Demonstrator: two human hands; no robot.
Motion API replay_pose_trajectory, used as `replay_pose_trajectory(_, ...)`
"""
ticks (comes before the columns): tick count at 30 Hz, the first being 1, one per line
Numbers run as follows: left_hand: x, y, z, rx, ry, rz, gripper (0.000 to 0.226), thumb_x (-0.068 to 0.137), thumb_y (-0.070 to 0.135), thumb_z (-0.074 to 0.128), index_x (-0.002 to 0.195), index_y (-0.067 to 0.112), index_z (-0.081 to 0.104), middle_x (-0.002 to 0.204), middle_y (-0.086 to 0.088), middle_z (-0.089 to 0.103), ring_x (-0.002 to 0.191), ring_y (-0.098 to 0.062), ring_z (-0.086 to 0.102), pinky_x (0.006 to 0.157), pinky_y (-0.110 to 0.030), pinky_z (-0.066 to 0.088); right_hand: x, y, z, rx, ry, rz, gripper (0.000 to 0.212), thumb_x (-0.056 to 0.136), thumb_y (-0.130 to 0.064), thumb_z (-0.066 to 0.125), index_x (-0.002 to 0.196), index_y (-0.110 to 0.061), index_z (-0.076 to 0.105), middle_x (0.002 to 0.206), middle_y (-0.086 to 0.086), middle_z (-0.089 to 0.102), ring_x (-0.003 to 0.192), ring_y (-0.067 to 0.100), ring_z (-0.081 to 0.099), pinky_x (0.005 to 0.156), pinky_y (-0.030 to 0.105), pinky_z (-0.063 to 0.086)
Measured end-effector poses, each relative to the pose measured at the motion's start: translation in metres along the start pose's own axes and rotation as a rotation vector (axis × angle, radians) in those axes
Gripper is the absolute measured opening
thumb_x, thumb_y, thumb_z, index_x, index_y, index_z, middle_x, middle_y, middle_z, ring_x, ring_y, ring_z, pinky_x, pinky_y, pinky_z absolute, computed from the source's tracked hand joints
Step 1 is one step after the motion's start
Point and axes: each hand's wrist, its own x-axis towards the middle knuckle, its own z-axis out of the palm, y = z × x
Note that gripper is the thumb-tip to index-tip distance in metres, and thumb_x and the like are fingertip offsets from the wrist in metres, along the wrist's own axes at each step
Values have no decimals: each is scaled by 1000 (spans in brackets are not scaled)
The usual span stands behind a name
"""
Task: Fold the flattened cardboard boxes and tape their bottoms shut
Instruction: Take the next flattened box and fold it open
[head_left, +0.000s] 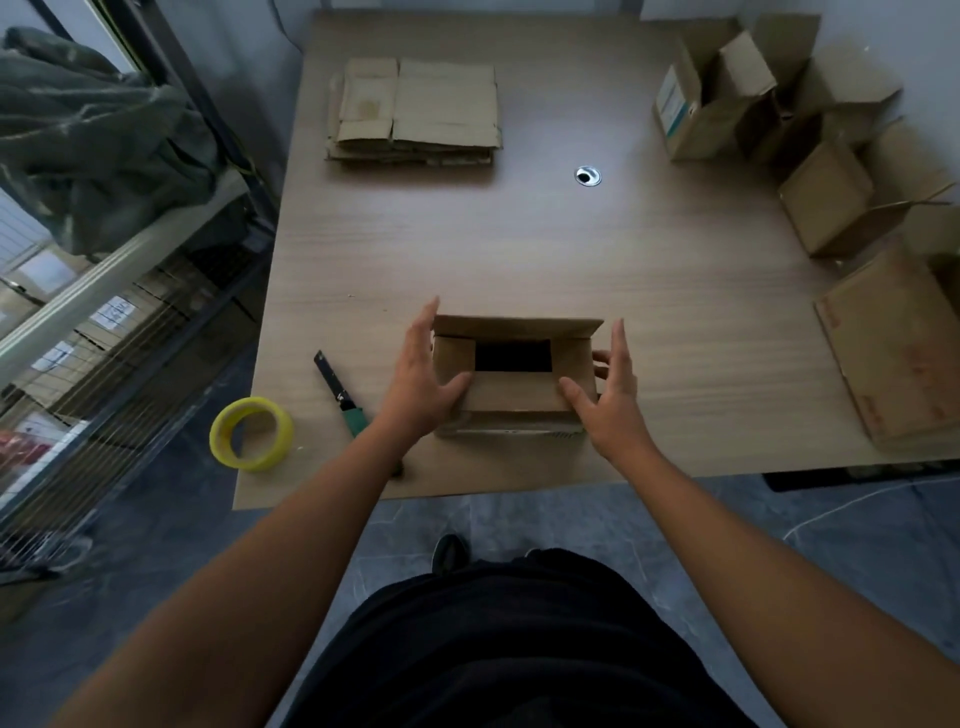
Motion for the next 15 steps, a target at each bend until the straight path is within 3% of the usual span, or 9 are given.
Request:
replay_pose_trajectory(2, 0, 2, 0, 81, 25, 70, 71, 88, 20, 77, 149, 22, 39, 149, -4, 38, 134, -20, 43, 114, -48, 42, 5, 3, -2, -30, -26, -27, 98, 96, -33, 68, 158, -44, -7, 145, 6, 35, 130, 20, 40, 110, 45, 39)
replay_pose_trajectory(4, -7, 2, 5, 129, 66, 107, 41, 92, 24, 73, 129, 16, 57, 137, 0, 45, 122, -14, 49, 107, -43, 48, 12, 8, -5, -102, -68, -61, 86, 96, -42, 65, 160, -40, 8, 141, 9, 36, 129, 24, 39, 109, 39, 34)
replay_pose_trajectory(7, -25, -8, 19, 82, 100, 74, 27, 95, 29, 68, 117, 14, 62, 137, 3, 43, 125, -13, 48, 107, -37, 47, 14, 17, -6, -152, -134, -121, 58, 98, -42, 61, 150, -22, 46, 126, 5, 35, 126, 28, 43, 111, 33, 33)
replay_pose_trajectory(10, -31, -9, 33, -38, 207, -36, 13, 95, 27, 69, 106, 23, 63, 132, 2, 37, 121, -15, 48, 107, -43, 48, 0, 24, -5, -11, -125, -121, 39, 100, -27, 61, 138, -21, 55, 129, 6, 36, 122, 19, 47, 113, 32, 37)
replay_pose_trajectory(13, -27, 2, 40, -157, 196, -291, 25, 95, 30, 70, 113, 24, 54, 127, -2, 41, 115, -20, 50, 103, -47, 50, -10, 23, -7, 126, -74, -21, 24, 103, -21, 57, 125, -22, 49, 128, 7, 40, 106, 0, 47, 102, 29, 42)
replay_pose_trajectory(15, -24, 10, 40, -369, 144, -445, 51, 95, 30, 70, 135, 28, 39, 129, -2, 43, 113, -23, 54, 85, -42, 58, -7, 22, -9, 198, -70, 53, 27, 103, -19, 55, 124, -21, 38, 131, 7, 39, 106, 3, 46, 100, 32, 43)
